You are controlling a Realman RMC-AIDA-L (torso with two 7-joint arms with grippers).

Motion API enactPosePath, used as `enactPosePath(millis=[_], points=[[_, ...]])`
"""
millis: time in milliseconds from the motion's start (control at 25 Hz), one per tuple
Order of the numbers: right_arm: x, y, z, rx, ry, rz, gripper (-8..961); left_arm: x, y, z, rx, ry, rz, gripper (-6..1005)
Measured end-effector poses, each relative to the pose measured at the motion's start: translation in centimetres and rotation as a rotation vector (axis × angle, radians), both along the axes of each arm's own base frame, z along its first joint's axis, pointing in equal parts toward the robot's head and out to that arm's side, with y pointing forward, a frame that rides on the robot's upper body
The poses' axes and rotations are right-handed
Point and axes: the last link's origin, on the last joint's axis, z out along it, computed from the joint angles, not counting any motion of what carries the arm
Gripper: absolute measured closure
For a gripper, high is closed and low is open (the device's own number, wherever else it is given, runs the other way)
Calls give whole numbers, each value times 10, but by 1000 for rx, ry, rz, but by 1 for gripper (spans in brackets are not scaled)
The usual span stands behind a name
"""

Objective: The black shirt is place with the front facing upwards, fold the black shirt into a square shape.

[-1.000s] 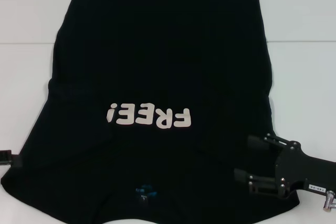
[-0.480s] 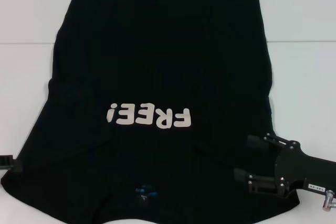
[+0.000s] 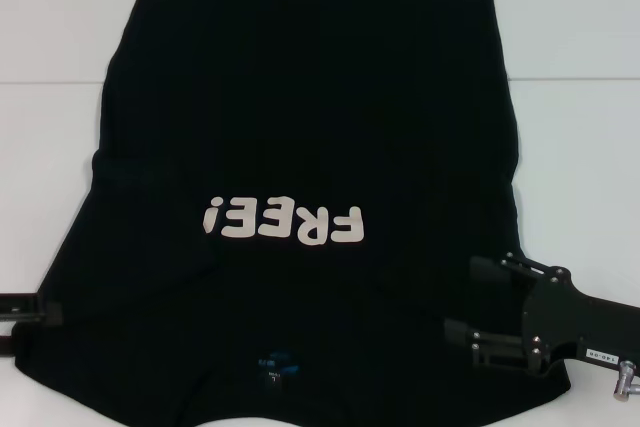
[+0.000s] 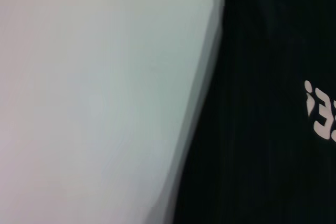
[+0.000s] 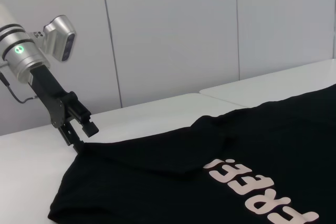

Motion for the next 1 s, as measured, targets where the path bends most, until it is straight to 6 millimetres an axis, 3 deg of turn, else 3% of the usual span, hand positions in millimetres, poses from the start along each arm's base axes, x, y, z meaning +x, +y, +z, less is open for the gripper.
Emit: enactPosePath(millis=[320,680,1000], points=[[0,-1,0,-2,4,2,37,2,2,-3,-2,-1,-7,116],[-1,-1,0,-4,5,4,37,-7,-2,10,5,35,21,132],[-1,-1,0,-6,9,5,37,-7,-1,6,-3,46,27,146]])
